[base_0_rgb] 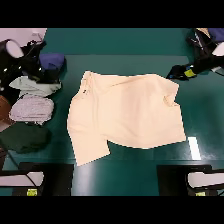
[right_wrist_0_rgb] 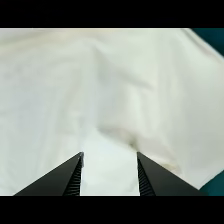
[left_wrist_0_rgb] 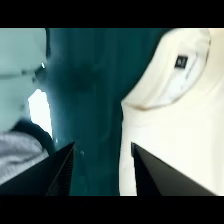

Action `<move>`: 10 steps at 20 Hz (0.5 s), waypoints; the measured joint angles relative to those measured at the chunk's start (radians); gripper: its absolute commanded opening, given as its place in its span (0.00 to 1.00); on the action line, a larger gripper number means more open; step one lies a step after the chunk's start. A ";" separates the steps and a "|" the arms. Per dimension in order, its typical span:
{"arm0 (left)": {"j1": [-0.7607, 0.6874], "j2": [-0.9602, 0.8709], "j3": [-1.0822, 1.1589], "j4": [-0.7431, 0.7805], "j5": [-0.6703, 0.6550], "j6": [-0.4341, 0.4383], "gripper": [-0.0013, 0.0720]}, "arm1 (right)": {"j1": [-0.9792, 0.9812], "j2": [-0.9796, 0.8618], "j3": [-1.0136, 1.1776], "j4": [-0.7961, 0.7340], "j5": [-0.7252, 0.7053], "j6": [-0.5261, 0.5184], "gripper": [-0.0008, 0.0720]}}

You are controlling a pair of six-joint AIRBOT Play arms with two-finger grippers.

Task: Fold the shirts.

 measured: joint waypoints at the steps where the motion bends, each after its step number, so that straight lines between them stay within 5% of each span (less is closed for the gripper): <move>1: 0.012 0.040 -0.071 -0.018 -0.010 0.013 0.60 | -0.015 0.043 -0.055 0.024 0.008 -0.014 0.55; 10: 0.045 0.270 -0.693 -0.191 0.158 0.079 0.60 | -0.147 0.360 -0.448 0.098 0.021 -0.052 0.55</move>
